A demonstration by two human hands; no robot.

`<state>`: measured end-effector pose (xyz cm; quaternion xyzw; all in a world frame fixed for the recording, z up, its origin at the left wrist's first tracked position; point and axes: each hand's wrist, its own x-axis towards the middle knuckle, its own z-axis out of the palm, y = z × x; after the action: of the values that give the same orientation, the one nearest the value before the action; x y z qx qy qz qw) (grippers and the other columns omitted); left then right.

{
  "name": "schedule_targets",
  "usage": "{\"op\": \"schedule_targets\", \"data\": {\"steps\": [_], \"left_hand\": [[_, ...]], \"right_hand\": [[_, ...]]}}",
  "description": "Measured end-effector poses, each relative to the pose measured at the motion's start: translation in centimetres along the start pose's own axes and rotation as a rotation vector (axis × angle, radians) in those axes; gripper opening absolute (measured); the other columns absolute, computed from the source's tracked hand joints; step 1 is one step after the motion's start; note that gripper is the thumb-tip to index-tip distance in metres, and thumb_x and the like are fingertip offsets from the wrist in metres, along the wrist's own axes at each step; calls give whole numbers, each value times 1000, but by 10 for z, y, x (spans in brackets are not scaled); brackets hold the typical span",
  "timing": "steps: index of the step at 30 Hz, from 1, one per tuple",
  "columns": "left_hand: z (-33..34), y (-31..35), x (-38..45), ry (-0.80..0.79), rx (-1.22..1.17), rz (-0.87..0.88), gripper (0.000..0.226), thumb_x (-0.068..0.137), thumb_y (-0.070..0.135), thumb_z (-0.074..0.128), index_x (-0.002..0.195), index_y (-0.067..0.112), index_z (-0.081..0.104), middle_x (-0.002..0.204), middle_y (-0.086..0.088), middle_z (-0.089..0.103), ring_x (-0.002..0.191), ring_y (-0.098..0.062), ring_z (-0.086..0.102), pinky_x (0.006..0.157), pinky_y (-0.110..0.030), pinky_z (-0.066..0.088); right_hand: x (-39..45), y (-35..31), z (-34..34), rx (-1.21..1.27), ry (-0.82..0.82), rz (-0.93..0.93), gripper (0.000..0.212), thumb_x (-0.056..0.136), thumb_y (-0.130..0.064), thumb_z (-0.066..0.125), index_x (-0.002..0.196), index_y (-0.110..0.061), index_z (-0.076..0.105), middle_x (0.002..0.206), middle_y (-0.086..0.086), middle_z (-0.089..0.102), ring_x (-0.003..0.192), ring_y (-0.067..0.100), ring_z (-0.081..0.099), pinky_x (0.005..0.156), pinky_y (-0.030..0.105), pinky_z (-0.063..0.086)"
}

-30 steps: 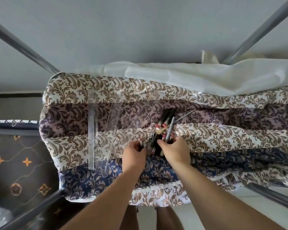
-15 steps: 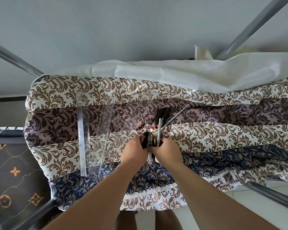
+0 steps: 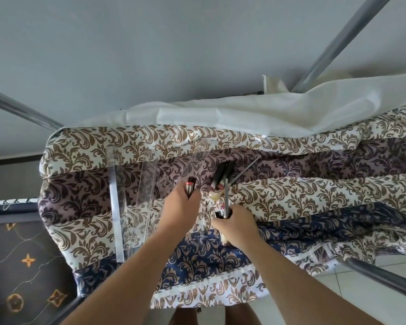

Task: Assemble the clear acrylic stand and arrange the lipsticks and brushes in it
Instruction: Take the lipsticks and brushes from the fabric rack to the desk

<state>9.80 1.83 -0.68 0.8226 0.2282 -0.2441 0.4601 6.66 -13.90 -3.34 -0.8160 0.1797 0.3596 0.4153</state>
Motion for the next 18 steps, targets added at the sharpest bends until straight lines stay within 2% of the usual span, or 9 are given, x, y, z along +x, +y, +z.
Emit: {"op": "schedule_targets", "data": {"steps": [2, 5, 7, 10, 14, 18], "left_hand": [[0, 14, 8, -34, 40, 46, 15, 99, 30, 53, 87, 22, 50, 64, 6, 53, 38, 2, 40, 36, -14, 34], [11, 36, 26, -42, 195, 84, 22, 97, 40, 59, 102, 20, 53, 80, 3, 63, 57, -7, 57, 46, -23, 47], [21, 46, 35, -31, 357, 86, 37, 93, 49, 63, 110, 18, 51, 85, 5, 62, 65, -9, 61, 49, -25, 47], [36, 52, 42, 3, 585, 90, 51, 87, 58, 67, 113, 17, 49, 83, 6, 60, 67, -10, 60, 48, -26, 46], [49, 55, 48, -16, 643, 93, 39, 89, 50, 68, 106, 18, 55, 79, 3, 63, 65, -14, 63, 57, -32, 57], [49, 55, 47, -45, 668, 108, 34, 84, 44, 70, 103, 21, 54, 76, 5, 61, 61, -12, 60, 48, -26, 48]], "right_hand": [[-3, 6, -12, 91, -28, -11, 40, 76, -19, 67, 59, -17, 31, 43, -10, 26, 37, 10, 27, 39, 22, 23], [-3, 12, -31, 180, -34, 19, 50, 82, -26, 73, 56, -18, 31, 40, -12, 25, 33, 7, 24, 36, 21, 23], [1, 15, -41, 205, -25, 39, 54, 83, -32, 74, 56, -19, 30, 38, -13, 25, 32, 6, 25, 35, 19, 23], [6, 22, -49, 196, -12, 63, 53, 86, -34, 73, 57, -19, 31, 36, -12, 27, 31, 4, 27, 34, 16, 23], [8, 28, -48, 200, -11, 88, 44, 84, -37, 71, 69, -13, 38, 52, -4, 32, 41, 10, 32, 38, 19, 26], [6, 29, -46, 210, -18, 79, 44, 85, -38, 68, 65, -16, 35, 51, -4, 31, 42, 11, 33, 41, 20, 27]]}}
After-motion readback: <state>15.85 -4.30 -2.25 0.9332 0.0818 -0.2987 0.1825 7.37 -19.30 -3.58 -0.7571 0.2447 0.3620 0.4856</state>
